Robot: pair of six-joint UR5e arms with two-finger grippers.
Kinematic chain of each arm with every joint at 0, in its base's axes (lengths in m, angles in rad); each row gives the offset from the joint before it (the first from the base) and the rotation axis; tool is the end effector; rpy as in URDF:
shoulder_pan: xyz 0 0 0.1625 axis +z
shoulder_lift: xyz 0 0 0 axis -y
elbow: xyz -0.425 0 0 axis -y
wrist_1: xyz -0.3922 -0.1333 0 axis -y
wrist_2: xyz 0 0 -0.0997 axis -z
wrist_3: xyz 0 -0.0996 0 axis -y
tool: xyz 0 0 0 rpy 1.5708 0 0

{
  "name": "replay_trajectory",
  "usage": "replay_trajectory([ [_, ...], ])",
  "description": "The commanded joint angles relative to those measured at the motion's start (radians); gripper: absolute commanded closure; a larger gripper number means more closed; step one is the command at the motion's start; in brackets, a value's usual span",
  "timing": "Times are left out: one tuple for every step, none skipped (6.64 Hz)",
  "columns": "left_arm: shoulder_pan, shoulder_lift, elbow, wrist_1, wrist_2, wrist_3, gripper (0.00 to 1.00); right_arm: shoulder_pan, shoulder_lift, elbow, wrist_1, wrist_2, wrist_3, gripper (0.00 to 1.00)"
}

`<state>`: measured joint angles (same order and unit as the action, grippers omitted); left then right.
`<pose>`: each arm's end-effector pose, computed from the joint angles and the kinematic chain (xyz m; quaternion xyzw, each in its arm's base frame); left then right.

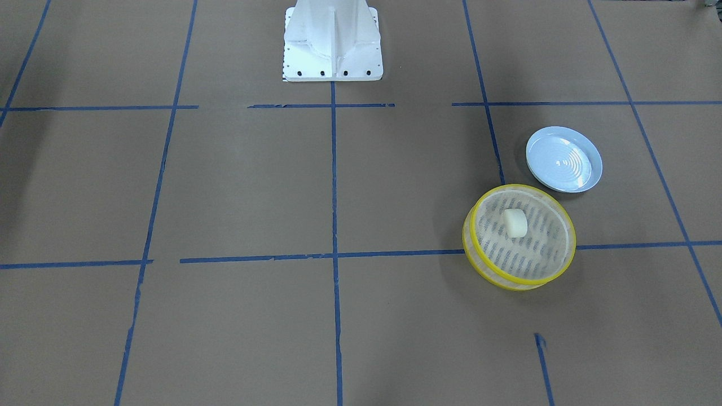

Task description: Place bun in steamer

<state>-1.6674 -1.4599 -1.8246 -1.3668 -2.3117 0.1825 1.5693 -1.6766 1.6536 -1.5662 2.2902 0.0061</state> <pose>-0.1078 -0.4278 0.6085 0.0221 0.3623 0.0290 0.9313 0.0670 -0.4456 0.6709 -0.0099 -0.3519 0.0054 0.9360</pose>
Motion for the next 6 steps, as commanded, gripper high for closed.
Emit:
replay_trajectory([
  [0.0, 0.003, 0.007, -0.002, 0.001, 0.002, 0.0, 0.0, 0.0, 0.0, 0.0, 0.0, 0.0, 0.0],
  [0.0, 0.001, 0.007, -0.003, -0.003, 0.002, 0.0, 0.0, 0.0, 0.0, 0.0, 0.0, 0.0, 0.0],
  [0.0, 0.0, -0.001, -0.003, -0.002, 0.002, 0.0, 0.0, 0.0, 0.0, 0.0, 0.0, 0.0, 0.0],
  [0.0, -0.008, -0.002, -0.002, -0.003, 0.002, 0.0, 0.0, 0.0, 0.0, 0.0, 0.0, 0.0, 0.0],
  [0.0, -0.02, 0.002, 0.0, -0.005, 0.002, 0.0, 0.0, 0.0, 0.0, 0.0, 0.0, 0.0, 0.0],
  [0.002, -0.048, 0.007, 0.002, -0.006, 0.0, 0.0, 0.0, 0.0, 0.0, 0.0, 0.0, 0.0, 0.0],
])
